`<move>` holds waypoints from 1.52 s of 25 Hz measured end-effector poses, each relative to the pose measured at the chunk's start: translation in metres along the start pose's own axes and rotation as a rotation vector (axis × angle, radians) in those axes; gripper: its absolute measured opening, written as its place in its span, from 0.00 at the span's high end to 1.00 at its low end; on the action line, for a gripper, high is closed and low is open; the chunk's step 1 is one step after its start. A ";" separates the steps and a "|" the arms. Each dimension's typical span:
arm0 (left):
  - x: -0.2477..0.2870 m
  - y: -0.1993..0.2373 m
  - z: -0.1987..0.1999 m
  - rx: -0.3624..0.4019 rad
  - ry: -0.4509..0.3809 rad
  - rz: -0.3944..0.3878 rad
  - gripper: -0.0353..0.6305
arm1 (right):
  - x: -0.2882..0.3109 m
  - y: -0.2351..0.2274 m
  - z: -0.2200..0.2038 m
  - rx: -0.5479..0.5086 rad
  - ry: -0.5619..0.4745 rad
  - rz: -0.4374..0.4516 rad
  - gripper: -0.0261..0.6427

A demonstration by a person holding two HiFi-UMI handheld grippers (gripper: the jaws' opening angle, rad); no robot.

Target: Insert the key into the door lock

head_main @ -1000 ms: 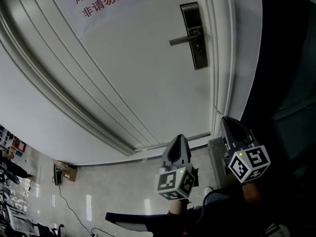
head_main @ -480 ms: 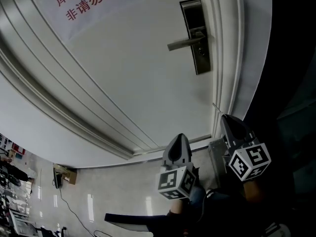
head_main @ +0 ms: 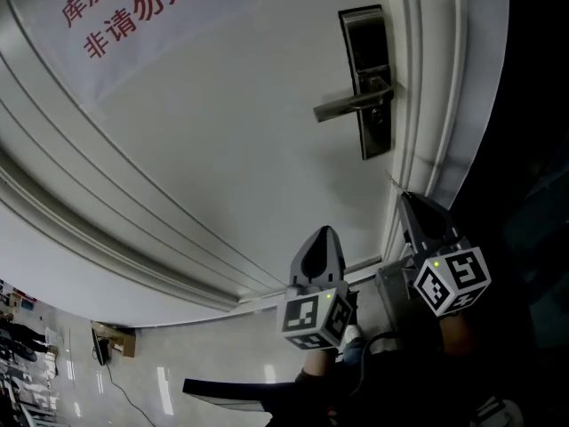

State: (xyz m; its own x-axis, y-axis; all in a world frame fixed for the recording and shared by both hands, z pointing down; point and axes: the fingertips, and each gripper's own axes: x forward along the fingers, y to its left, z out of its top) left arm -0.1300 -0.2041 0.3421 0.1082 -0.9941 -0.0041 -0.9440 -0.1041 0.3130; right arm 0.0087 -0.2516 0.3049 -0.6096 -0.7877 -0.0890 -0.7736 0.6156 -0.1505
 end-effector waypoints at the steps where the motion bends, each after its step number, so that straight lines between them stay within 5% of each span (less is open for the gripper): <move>1: 0.007 0.003 0.001 -0.003 0.010 -0.008 0.95 | 0.007 -0.003 0.001 -0.019 -0.004 -0.009 0.94; 16: 0.068 0.039 0.010 0.023 0.027 -0.080 0.95 | 0.069 -0.018 0.035 -0.496 -0.023 -0.102 0.94; 27: 0.085 0.028 0.012 0.040 0.026 -0.092 0.95 | 0.081 -0.018 0.038 -1.222 0.048 -0.126 0.94; 33: 0.092 0.025 0.008 0.046 0.033 -0.091 0.95 | 0.088 -0.027 0.031 -1.423 0.099 -0.149 0.94; 38: 0.095 0.021 0.004 0.045 0.050 -0.099 0.95 | 0.092 -0.032 0.031 -1.489 0.122 -0.156 0.94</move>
State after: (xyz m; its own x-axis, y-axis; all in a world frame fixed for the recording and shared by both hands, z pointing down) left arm -0.1403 -0.3012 0.3442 0.2159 -0.9763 0.0153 -0.9409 -0.2038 0.2706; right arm -0.0171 -0.3447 0.2712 -0.4589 -0.8853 -0.0756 -0.2483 0.0461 0.9676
